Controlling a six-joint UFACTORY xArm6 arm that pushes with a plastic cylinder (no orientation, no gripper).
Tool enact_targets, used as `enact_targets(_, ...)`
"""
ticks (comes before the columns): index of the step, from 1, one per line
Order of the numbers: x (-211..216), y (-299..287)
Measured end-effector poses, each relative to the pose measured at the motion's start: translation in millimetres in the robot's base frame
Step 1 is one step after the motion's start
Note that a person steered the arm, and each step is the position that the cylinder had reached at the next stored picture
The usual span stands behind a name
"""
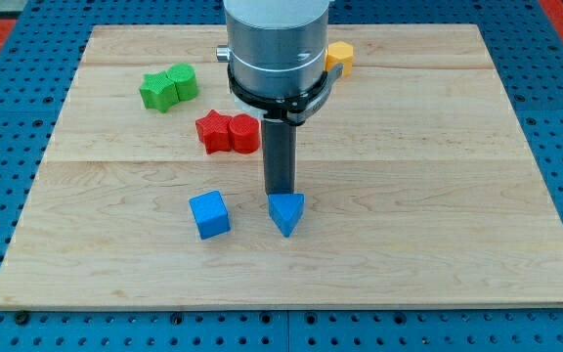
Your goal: Push the blue triangle close to the blue cube
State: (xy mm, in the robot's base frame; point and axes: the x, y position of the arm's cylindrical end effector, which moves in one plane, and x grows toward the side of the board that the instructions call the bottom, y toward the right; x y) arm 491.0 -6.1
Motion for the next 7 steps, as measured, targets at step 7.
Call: enact_targets(7, 17, 125)
